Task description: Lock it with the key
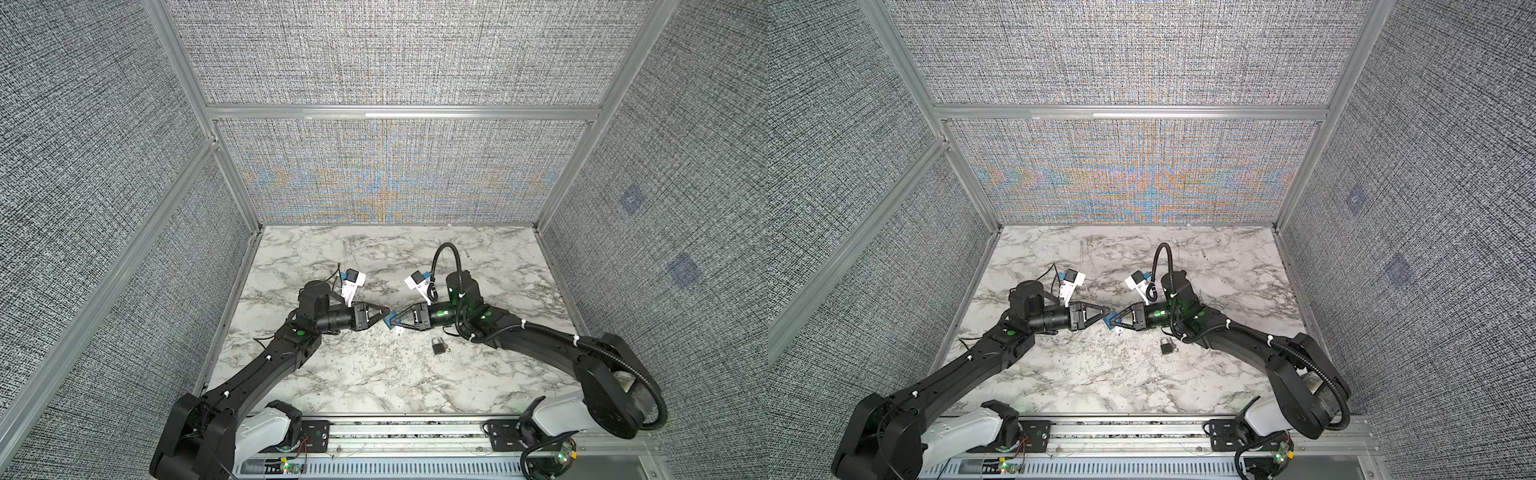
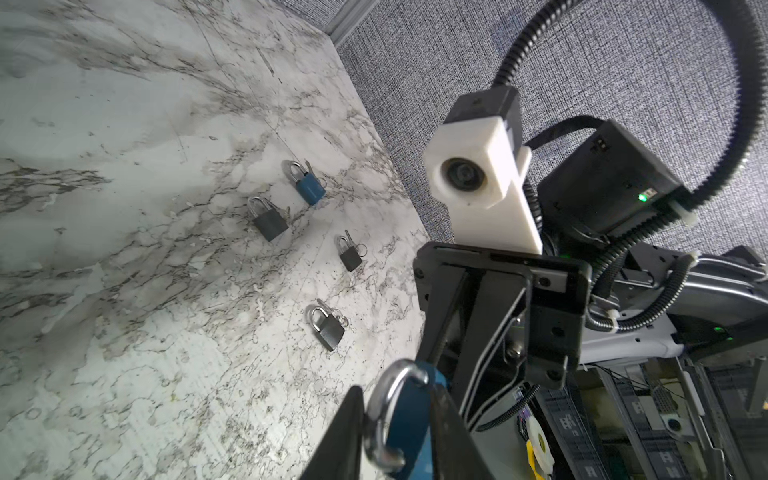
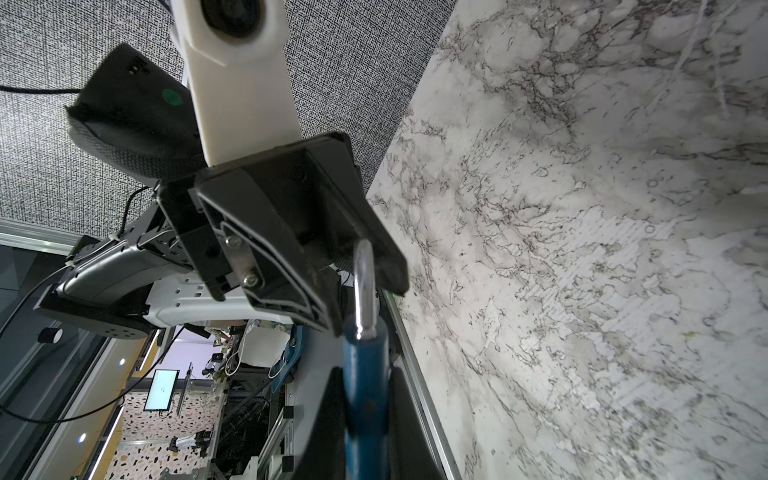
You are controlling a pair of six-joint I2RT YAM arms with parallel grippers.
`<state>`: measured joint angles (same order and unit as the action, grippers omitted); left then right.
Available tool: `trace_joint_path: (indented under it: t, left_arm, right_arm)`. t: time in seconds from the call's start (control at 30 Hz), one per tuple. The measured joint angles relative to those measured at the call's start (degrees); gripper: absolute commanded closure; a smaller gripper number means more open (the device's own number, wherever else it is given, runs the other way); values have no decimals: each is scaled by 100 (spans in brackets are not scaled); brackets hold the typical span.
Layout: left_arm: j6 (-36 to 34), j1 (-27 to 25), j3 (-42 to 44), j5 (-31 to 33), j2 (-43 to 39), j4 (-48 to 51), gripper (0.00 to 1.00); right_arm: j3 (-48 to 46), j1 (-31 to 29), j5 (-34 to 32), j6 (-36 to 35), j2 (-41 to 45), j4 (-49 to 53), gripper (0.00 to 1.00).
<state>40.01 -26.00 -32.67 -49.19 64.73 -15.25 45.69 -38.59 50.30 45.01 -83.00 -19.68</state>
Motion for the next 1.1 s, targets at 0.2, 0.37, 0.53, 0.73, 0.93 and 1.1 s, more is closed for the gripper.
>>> trace_joint_path:
  t: [0.2,0.37,0.53,0.73,0.93,1.1]
  left_arm:
    - [166,15,28,-146,37,-129,95]
    - [310,15,31,-240,37,-232,100]
    - [393,9,68,-179,55,-332,100]
    - [662,-7,166,13,37,-490,100]
    - [911,-7,96,304,-68,-525,100]
    - [1064,-7,46,533,-214,-549,100]
  right_arm:
    - [35,-11,76,-149,4,20,100]
    - [35,-4,146,-254,20,26,100]
    - [35,2,87,-184,17,33,71]
    - [-55,72,-59,-46,9,-74,61]
    - [-457,219,-146,243,236,-503,60]
    - [-614,291,-195,321,483,-723,60]
